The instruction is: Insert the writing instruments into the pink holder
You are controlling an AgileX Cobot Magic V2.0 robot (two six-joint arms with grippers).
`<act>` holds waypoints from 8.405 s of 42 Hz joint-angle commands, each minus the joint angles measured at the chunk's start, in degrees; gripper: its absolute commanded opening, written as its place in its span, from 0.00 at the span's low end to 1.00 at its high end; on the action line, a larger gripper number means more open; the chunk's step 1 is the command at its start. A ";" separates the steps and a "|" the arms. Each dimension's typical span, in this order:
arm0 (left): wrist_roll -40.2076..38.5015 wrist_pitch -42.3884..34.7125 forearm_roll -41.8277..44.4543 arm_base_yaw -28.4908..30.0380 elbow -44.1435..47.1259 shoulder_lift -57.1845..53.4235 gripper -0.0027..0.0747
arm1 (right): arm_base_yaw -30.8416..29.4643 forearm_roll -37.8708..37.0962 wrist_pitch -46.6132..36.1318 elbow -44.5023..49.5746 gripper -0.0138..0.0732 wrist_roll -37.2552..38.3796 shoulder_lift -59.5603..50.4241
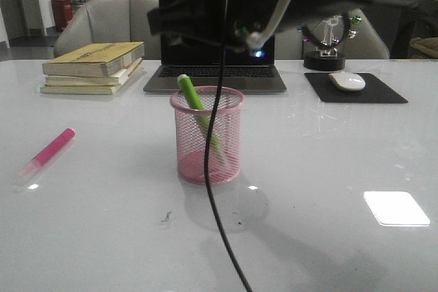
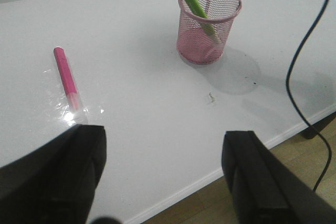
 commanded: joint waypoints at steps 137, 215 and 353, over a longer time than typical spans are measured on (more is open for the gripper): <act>-11.18 13.08 6.67 14.10 -63.51 87.60 0.18 | -8.13 -5.78 55.89 17.53 0.68 -3.18 -57.95; -11.43 -95.13 5.94 -18.02 -13.51 63.99 0.15 | -8.13 -5.78 55.89 17.53 0.68 -3.18 -57.95; -8.17 -25.91 14.33 8.07 15.30 -17.15 0.15 | -8.13 -5.78 56.24 17.53 0.22 -3.18 -57.95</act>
